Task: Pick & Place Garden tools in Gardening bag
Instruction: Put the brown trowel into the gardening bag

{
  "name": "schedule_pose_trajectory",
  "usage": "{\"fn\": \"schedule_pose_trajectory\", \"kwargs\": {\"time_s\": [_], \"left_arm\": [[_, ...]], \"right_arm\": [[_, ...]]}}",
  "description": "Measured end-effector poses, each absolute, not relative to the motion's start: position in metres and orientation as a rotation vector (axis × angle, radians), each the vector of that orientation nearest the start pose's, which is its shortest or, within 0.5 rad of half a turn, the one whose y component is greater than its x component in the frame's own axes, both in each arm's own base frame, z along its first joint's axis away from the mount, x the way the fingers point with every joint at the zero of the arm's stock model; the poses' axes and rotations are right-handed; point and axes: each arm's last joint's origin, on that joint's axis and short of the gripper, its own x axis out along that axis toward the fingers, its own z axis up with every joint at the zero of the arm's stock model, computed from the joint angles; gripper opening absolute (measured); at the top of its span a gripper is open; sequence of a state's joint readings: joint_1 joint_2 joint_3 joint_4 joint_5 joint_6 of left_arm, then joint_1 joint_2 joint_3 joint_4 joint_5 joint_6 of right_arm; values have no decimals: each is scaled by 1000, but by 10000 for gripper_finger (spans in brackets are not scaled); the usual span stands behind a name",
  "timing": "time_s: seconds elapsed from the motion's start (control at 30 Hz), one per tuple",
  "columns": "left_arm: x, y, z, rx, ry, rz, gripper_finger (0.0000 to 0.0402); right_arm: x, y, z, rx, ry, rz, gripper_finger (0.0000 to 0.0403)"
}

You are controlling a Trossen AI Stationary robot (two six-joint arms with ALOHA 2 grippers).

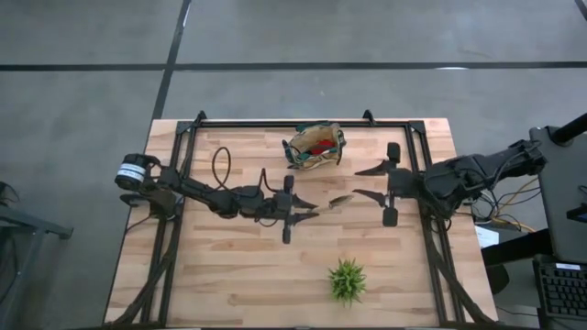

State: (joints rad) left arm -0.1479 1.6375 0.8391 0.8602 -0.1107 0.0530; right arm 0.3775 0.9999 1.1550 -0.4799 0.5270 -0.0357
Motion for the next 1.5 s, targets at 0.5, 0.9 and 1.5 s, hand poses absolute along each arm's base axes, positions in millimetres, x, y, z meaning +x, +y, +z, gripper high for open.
{"fn": "schedule_pose_trajectory", "kwargs": {"time_s": [0.5,0.9,1.5], "left_arm": [[343,-51,245,63,-121,-18,71],[343,-50,243,59,-114,-1,71],[343,-49,239,50,-78,42,106]], "right_arm": [[210,68,377,-128,354,-51,176],[222,72,369,-182,374,-40,128],[223,73,365,-173,387,26,9]]}}
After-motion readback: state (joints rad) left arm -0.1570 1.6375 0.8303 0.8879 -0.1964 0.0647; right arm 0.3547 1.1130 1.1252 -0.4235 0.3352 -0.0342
